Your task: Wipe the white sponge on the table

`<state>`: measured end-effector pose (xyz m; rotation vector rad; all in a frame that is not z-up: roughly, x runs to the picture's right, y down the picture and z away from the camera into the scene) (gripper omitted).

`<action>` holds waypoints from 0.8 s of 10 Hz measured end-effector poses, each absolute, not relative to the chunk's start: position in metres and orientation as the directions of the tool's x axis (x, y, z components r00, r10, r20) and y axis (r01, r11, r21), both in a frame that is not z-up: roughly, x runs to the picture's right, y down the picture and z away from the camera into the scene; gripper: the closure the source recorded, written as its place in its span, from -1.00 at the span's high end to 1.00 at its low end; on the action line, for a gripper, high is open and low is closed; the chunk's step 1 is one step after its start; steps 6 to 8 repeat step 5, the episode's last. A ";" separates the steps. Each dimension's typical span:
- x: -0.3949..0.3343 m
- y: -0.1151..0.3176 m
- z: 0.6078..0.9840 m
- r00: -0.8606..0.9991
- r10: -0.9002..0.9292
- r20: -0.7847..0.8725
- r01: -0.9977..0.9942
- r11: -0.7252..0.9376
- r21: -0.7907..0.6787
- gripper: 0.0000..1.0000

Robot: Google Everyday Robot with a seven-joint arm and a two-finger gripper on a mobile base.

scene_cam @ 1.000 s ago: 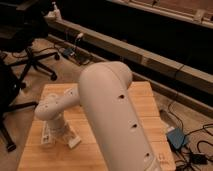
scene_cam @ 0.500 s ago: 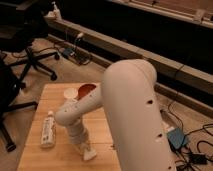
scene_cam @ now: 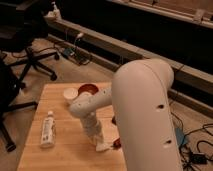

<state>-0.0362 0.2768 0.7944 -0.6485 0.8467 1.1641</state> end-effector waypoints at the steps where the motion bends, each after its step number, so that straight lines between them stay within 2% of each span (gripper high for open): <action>1: -0.032 0.262 0.809 0.146 0.536 -0.831 -0.961 0.277 0.010 -1.00; 5: -0.012 0.198 0.868 0.068 0.602 -0.796 -0.966 0.239 0.098 -1.00; 8: -0.012 0.198 0.868 0.068 0.602 -0.796 -0.966 0.239 0.098 -1.00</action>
